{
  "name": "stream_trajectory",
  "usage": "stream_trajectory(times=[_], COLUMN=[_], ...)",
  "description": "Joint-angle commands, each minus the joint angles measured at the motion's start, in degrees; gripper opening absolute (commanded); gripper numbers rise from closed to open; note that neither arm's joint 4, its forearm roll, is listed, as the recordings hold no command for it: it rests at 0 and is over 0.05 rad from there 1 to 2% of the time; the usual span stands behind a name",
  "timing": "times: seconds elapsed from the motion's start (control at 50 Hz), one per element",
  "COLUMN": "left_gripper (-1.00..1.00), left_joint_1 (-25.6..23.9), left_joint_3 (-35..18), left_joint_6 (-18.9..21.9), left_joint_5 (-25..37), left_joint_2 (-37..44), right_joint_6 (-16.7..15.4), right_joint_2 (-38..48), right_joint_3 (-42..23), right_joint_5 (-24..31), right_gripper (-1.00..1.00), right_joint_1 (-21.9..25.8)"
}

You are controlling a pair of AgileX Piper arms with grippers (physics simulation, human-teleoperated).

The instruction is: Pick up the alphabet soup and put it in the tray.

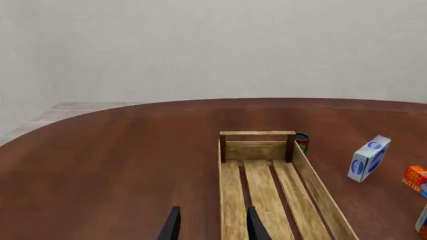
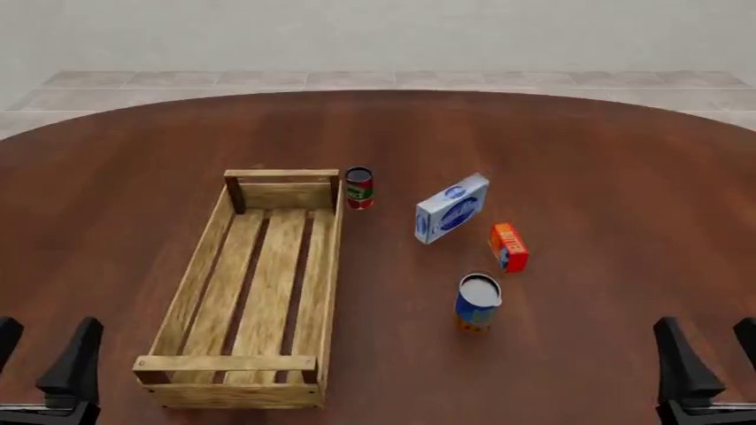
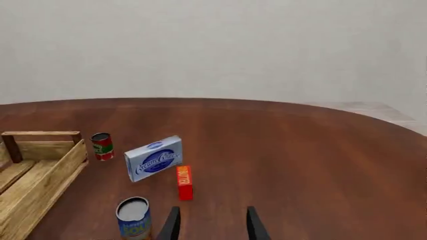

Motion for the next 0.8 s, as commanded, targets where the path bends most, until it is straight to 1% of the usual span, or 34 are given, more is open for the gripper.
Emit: stream_trajectory(times=[0.02, 0.28, 0.4, 0.44, 0.46, 0.5, 0.54, 0.56, 0.58, 0.62, 0.64, 0.68, 0.7, 0.74, 0.76, 0.78, 0.8], left_gripper=[1.0, 1.0, 1.0, 1.0, 1.0, 1.0, 1.0, 1.0, 1.0, 1.0, 1.0, 1.0, 1.0, 1.0, 1.0, 1.0, 1.0], left_joint_1=[0.0, 0.0, 0.0, 0.0, 0.0, 0.0, 0.0, 0.0, 0.0, 0.0, 0.0, 0.0, 0.0, 0.0, 0.0, 0.0, 0.0], left_joint_3=[0.0, 0.0, 0.0, 0.0, 0.0, 0.0, 0.0, 0.0, 0.0, 0.0, 0.0, 0.0, 0.0, 0.0, 0.0, 0.0, 0.0], left_joint_6=[0.0, 0.0, 0.0, 0.0, 0.0, 0.0, 0.0, 0.0, 0.0, 0.0, 0.0, 0.0, 0.0, 0.0, 0.0, 0.0, 0.0], left_joint_5=[0.0, 0.0, 0.0, 0.0, 0.0, 0.0, 0.0, 0.0, 0.0, 0.0, 0.0, 0.0, 0.0, 0.0, 0.0, 0.0, 0.0], left_joint_2=[0.0, 0.0, 0.0, 0.0, 0.0, 0.0, 0.0, 0.0, 0.0, 0.0, 0.0, 0.0, 0.0, 0.0, 0.0, 0.0, 0.0], right_joint_6=[-0.22, -0.27, -0.69, -0.21, -0.03, -0.75, 0.75, 0.35, 0.14, 0.0, 0.04, -0.42, -2.19, -3.82, -4.67, -4.74, -3.99], right_joint_2=[0.24, 0.44, 2.64, 3.97, 5.2, 6.89, 8.5, 9.38, 12.82, 13.34, 15.32, 16.36, 17.87, 18.14, 19.6, 21.12, 23.8], right_joint_3=[0.0, 0.15, -0.16, -1.01, -1.81, -2.91, -5.13, -6.0, -7.31, -8.33, -11.21, -12.36, -14.22, -17.18, -18.33, -19.51, -21.53], right_joint_5=[0.11, 0.29, -1.61, -2.14, -2.51, -2.87, -2.26, -2.16, -2.89, -2.51, -1.31, -0.98, -0.42, 0.97, 1.1, 1.26, 1.67], right_gripper=[1.0, 1.0, 1.0, 1.0, 1.0, 1.0, 1.0, 1.0, 1.0, 1.0, 1.0, 1.0, 1.0, 1.0, 1.0, 1.0, 1.0], right_joint_1=[-0.73, -0.57, -0.66, -0.51, -0.67, -0.41, -0.16, -0.1, 0.54, 1.03, 1.55, 1.58, 1.72, 1.94, 1.99, 2.72, 1.59])
